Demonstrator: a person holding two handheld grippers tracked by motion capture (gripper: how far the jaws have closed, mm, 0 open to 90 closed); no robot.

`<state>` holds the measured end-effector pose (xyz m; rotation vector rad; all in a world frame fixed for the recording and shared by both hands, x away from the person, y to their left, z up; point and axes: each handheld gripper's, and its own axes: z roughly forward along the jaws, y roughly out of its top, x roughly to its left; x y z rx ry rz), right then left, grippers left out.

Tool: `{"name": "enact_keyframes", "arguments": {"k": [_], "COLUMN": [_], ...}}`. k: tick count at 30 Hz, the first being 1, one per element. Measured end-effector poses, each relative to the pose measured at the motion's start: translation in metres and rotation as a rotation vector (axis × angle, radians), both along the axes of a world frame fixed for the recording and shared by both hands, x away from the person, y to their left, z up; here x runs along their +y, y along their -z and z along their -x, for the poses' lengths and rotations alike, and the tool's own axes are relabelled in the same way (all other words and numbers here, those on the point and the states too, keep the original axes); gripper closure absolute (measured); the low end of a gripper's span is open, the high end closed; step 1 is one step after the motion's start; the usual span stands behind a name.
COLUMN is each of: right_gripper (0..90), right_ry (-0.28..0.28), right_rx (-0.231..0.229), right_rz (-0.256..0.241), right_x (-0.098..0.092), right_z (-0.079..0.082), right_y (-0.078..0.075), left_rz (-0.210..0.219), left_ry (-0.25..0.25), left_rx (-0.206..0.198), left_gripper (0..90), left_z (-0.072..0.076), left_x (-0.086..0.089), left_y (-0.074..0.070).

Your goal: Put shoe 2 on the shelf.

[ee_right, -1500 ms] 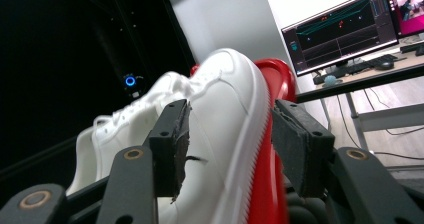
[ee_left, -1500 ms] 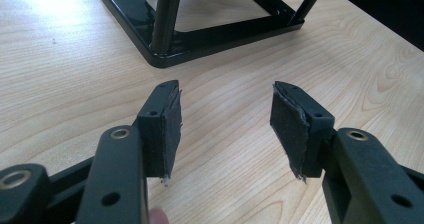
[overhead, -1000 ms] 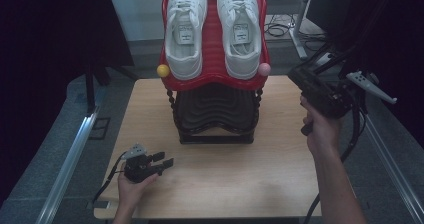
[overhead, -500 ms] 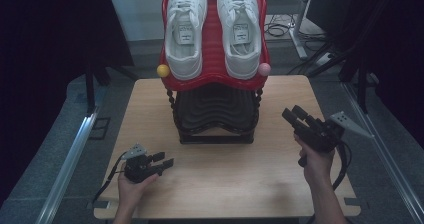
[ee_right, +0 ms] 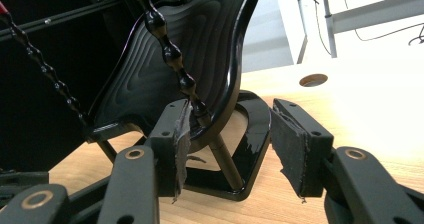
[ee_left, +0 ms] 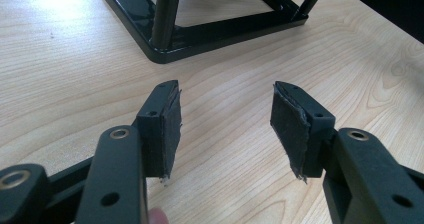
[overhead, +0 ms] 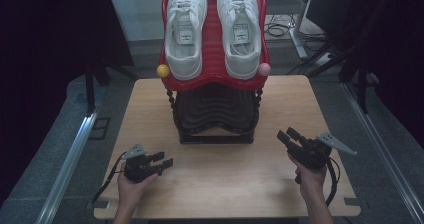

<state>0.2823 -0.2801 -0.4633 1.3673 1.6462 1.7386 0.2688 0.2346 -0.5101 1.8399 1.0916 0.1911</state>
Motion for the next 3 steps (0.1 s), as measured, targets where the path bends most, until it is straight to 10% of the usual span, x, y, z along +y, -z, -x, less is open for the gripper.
{"name": "enact_keyframes", "arguments": {"k": [3], "right_gripper": [49.8], "right_ry": [0.002], "right_rx": [-0.006], "right_rz": [0.007], "right_x": [-0.0021], "right_z": [0.0015], "right_y": [-0.0011], "left_rz": [0.000], "left_ry": [0.000], "left_rx": [-0.002], "left_gripper": [46.6], "left_z": [0.0000], "left_x": [0.0006], "left_y": [-0.0005]}}
